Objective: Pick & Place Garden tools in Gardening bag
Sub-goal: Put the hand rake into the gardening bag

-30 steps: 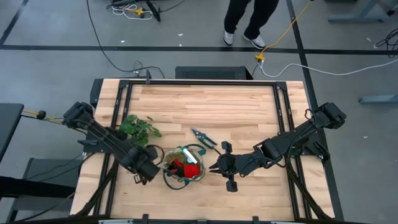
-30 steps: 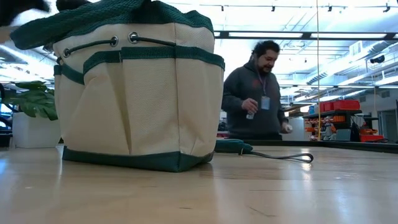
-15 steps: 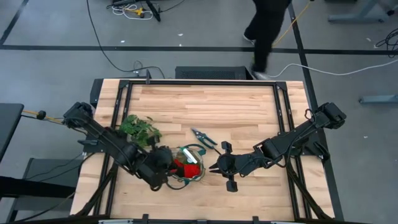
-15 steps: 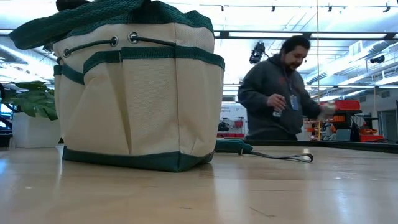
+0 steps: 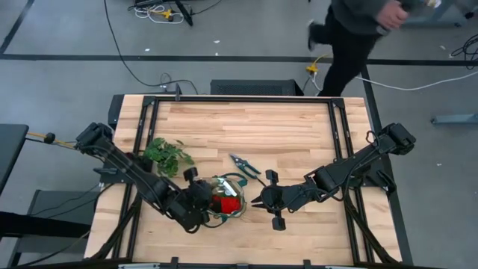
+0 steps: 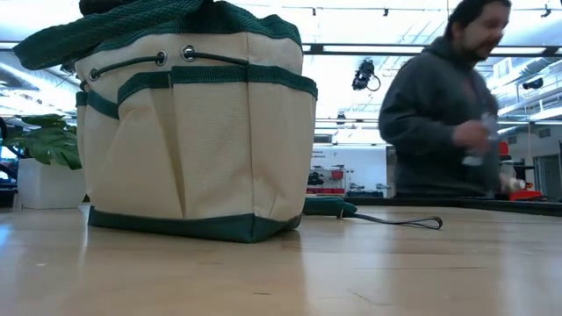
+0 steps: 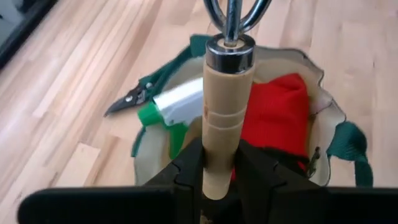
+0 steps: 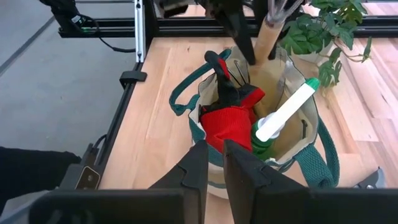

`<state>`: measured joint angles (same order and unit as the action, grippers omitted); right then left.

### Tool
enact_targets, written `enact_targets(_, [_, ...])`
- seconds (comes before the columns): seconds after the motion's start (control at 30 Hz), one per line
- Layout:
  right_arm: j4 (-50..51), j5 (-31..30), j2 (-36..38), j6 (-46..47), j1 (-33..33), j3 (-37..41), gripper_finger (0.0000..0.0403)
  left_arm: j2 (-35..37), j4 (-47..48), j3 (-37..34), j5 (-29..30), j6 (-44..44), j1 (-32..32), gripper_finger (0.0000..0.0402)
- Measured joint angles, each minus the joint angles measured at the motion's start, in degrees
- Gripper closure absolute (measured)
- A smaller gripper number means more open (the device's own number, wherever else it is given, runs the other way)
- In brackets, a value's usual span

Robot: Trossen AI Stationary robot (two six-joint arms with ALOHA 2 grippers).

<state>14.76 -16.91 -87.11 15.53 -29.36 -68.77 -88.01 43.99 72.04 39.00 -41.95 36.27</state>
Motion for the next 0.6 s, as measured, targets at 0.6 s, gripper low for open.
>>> enact_targets(0.6, [-0.03,-0.02,0.00,-1.05,0.01,0.00,0.0353,0.00,-3.55,-3.18,0.23,-2.40,-0.02,0.0300])
